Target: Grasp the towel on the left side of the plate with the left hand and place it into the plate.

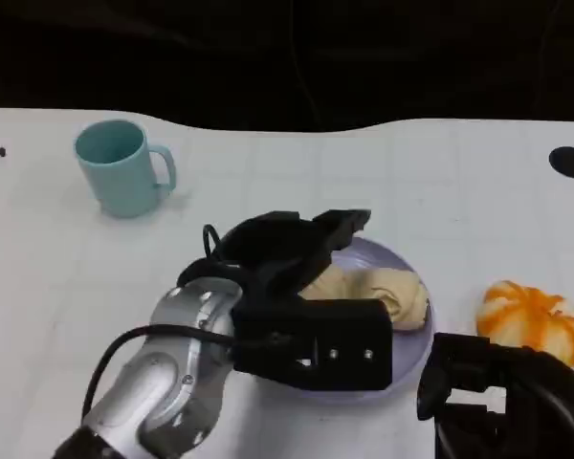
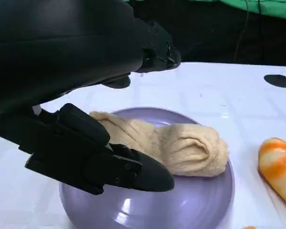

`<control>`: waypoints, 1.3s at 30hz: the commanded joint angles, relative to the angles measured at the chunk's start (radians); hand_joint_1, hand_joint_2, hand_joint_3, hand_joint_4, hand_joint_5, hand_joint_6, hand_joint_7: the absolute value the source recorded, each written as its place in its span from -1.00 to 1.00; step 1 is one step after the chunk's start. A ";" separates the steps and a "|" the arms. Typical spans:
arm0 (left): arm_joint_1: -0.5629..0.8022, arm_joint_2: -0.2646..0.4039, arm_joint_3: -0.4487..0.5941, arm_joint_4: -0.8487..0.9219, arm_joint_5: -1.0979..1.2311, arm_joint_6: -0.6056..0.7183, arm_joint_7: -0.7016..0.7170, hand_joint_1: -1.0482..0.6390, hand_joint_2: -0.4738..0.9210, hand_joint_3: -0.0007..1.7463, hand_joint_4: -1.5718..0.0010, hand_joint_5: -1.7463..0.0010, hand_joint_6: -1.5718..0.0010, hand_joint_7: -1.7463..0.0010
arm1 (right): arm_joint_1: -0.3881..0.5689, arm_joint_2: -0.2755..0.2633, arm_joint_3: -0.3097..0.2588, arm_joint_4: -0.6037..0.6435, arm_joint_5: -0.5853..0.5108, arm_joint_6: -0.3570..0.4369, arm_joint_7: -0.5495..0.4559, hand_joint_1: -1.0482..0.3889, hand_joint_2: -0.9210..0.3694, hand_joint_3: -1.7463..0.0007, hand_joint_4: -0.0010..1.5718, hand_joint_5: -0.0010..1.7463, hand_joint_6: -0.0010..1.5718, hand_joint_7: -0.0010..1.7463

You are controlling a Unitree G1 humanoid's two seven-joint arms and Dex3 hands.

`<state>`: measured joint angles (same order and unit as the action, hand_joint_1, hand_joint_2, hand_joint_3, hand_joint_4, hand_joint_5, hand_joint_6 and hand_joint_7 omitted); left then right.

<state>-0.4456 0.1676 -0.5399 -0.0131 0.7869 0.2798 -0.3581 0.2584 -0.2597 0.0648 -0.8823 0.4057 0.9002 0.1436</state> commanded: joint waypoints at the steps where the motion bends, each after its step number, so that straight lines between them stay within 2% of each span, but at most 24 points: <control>1: 0.016 0.038 0.037 -0.066 -0.021 0.008 -0.036 -0.74 1.00 -0.74 0.91 0.66 0.91 0.99 | -0.003 -0.003 -0.016 -0.011 0.010 0.011 -0.004 0.53 -0.28 -0.67 0.03 1.00 -0.12 0.82; 6: 0.046 0.084 0.094 -0.152 -0.069 0.013 -0.087 -0.72 1.00 -0.74 0.91 0.62 0.87 0.97 | -0.006 -0.006 -0.020 -0.014 0.014 0.016 -0.002 0.54 -0.28 -0.67 0.04 1.00 -0.12 0.83; 9: 0.077 0.127 0.139 -0.224 -0.104 0.012 -0.121 -0.66 1.00 -0.73 0.91 0.42 0.79 0.95 | -0.008 -0.008 -0.022 -0.015 0.013 0.018 -0.001 0.54 -0.28 -0.67 0.04 1.00 -0.12 0.83; 15: 0.150 0.198 0.231 -0.349 -0.183 -0.008 -0.151 -0.52 1.00 -0.71 0.71 0.29 0.61 0.88 | -0.007 -0.009 -0.017 -0.012 0.008 0.012 0.003 0.53 -0.27 -0.67 0.04 1.00 -0.13 0.84; 16: 0.162 0.208 0.247 -0.365 -0.199 -0.009 -0.155 -0.44 1.00 -0.73 0.58 0.27 0.51 0.86 | -0.007 -0.009 -0.015 -0.013 0.007 0.011 0.002 0.53 -0.27 -0.67 0.04 1.00 -0.13 0.84; 17: 0.177 0.217 0.270 -0.384 -0.222 -0.007 -0.161 -0.42 1.00 -0.74 0.53 0.26 0.47 0.85 | -0.007 -0.008 -0.014 -0.014 0.007 0.012 0.002 0.53 -0.27 -0.67 0.04 1.00 -0.13 0.84; 20: 0.215 0.238 0.325 -0.417 -0.288 -0.014 -0.169 -0.27 1.00 -0.79 0.18 0.26 0.13 0.84 | -0.007 -0.005 -0.012 -0.014 0.008 0.010 0.001 0.53 -0.27 -0.67 0.04 1.00 -0.13 0.84; 21: 0.250 0.233 0.373 -0.438 -0.347 -0.008 -0.172 -0.25 1.00 -0.79 0.13 0.26 0.07 0.84 | -0.006 -0.004 -0.013 -0.014 0.009 0.008 0.002 0.53 -0.28 -0.67 0.05 1.00 -0.13 0.84; 22: 0.287 0.224 0.421 -0.461 -0.411 0.000 -0.175 -0.13 1.00 -0.79 -0.02 0.28 -0.10 0.82 | -0.006 -0.002 -0.014 -0.015 0.011 0.008 0.002 0.53 -0.28 -0.67 0.05 1.00 -0.12 0.84; 24: 0.358 0.195 0.505 -0.499 -0.539 0.011 -0.173 -0.04 1.00 -0.77 -0.12 0.30 -0.23 0.82 | -0.007 0.002 -0.016 -0.018 0.016 0.015 -0.001 0.53 -0.28 -0.67 0.05 1.00 -0.12 0.84; 27: 0.450 0.141 0.594 -0.538 -0.706 0.018 -0.153 0.03 0.99 -0.69 -0.11 -0.03 -0.39 0.73 | -0.010 0.006 -0.017 -0.020 0.020 0.024 -0.004 0.51 -0.27 -0.68 0.04 1.00 -0.12 0.84; 28: 0.482 0.123 0.619 -0.557 -0.749 0.037 -0.144 0.05 0.94 -0.57 -0.09 -0.21 -0.41 0.60 | -0.011 0.004 -0.015 -0.021 0.018 0.025 -0.004 0.51 -0.26 -0.68 0.04 1.00 -0.12 0.83; 30: 0.531 0.101 0.655 -0.591 -0.817 0.075 -0.131 0.06 0.76 -0.24 -0.08 -0.42 -0.30 0.27 | -0.013 0.001 -0.012 -0.022 0.014 0.023 -0.002 0.52 -0.26 -0.68 0.04 1.00 -0.12 0.83; 31: 0.551 0.087 0.675 -0.608 -0.860 0.107 -0.124 0.07 0.70 -0.10 -0.07 -0.57 -0.23 0.05 | -0.013 0.000 -0.011 -0.021 0.014 0.021 0.000 0.51 -0.25 -0.68 0.04 1.00 -0.12 0.83; 33: 0.603 0.037 0.723 -0.654 -0.948 0.185 -0.084 0.05 0.63 0.04 -0.05 -0.73 -0.14 -0.23 | -0.014 -0.002 -0.011 -0.023 0.013 0.021 0.001 0.50 -0.24 -0.68 0.04 1.00 -0.12 0.83; 34: 0.626 0.014 0.747 -0.676 -1.000 0.229 -0.063 0.04 0.54 0.18 -0.08 -0.82 -0.11 -0.41 | -0.014 -0.002 -0.013 -0.023 0.014 0.020 0.002 0.50 -0.24 -0.69 0.04 1.00 -0.12 0.83; 36: 0.659 -0.005 0.778 -0.710 -1.070 0.291 -0.035 0.03 0.49 0.29 -0.08 -0.90 -0.07 -0.55 | -0.014 -0.004 -0.016 -0.021 0.015 0.018 0.005 0.51 -0.24 -0.69 0.04 1.00 -0.12 0.83; 39: 0.719 -0.037 0.814 -0.751 -1.171 0.362 0.006 0.04 0.53 0.25 -0.07 -0.91 -0.04 -0.59 | -0.015 -0.007 -0.028 -0.018 0.020 0.018 0.011 0.52 -0.25 -0.68 0.04 1.00 -0.12 0.83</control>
<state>0.2298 0.1541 0.2391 -0.7251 -0.3115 0.5894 -0.3903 0.2467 -0.2559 0.0572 -0.8937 0.4125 0.9179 0.1475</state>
